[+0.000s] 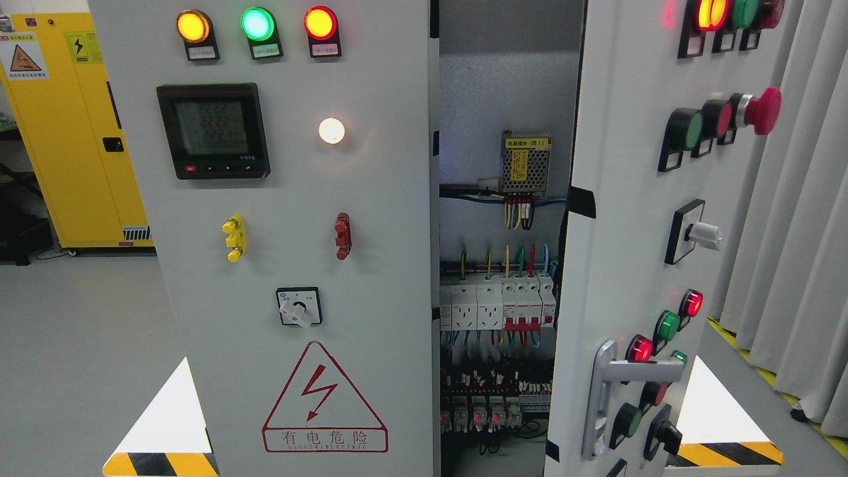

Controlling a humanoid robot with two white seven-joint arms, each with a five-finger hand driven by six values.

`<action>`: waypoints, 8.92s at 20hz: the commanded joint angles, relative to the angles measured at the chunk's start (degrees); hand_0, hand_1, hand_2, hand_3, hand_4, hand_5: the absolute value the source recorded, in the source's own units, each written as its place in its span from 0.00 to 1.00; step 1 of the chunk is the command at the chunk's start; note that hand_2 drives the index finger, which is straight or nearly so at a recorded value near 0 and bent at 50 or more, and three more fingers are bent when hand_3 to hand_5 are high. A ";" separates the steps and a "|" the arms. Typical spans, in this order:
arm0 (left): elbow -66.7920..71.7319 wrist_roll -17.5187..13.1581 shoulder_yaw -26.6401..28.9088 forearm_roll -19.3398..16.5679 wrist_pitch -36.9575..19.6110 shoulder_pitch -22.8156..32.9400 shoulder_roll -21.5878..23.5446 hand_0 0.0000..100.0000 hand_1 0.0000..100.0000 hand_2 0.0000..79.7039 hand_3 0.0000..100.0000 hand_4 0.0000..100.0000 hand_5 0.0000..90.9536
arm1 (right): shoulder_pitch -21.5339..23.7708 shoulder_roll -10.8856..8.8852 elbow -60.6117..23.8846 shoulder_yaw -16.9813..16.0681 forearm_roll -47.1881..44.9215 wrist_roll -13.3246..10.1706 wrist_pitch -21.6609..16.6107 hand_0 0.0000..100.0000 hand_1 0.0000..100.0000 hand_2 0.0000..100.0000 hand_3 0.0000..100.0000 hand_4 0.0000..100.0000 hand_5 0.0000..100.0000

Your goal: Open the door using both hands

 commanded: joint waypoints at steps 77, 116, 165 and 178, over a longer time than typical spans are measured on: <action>-101.35 -38.51 -21.90 54.33 18.66 -41.82 48.70 0.00 0.00 0.00 0.00 0.00 0.00 | 1.41 -0.41 -0.09 2.95 0.00 -0.01 0.04 0.24 0.00 0.00 0.00 0.00 0.00; -82.27 -32.62 -30.17 54.07 31.49 -67.41 16.01 0.00 0.00 0.00 0.00 0.00 0.00 | 1.41 -0.32 -0.09 3.21 0.00 -0.01 0.04 0.24 0.00 0.00 0.00 0.00 0.00; -92.64 -10.04 -36.49 49.33 30.09 -65.30 1.85 0.00 0.00 0.00 0.00 0.00 0.00 | 1.67 -0.32 -0.09 2.77 0.09 -0.01 0.04 0.24 0.00 0.00 0.00 0.00 0.00; -86.76 -10.04 -37.55 44.31 29.65 -67.06 -5.10 0.00 0.00 0.00 0.00 0.00 0.00 | 2.11 -0.32 -0.18 2.77 0.09 -0.01 -1.37 0.24 0.00 0.00 0.00 0.00 0.00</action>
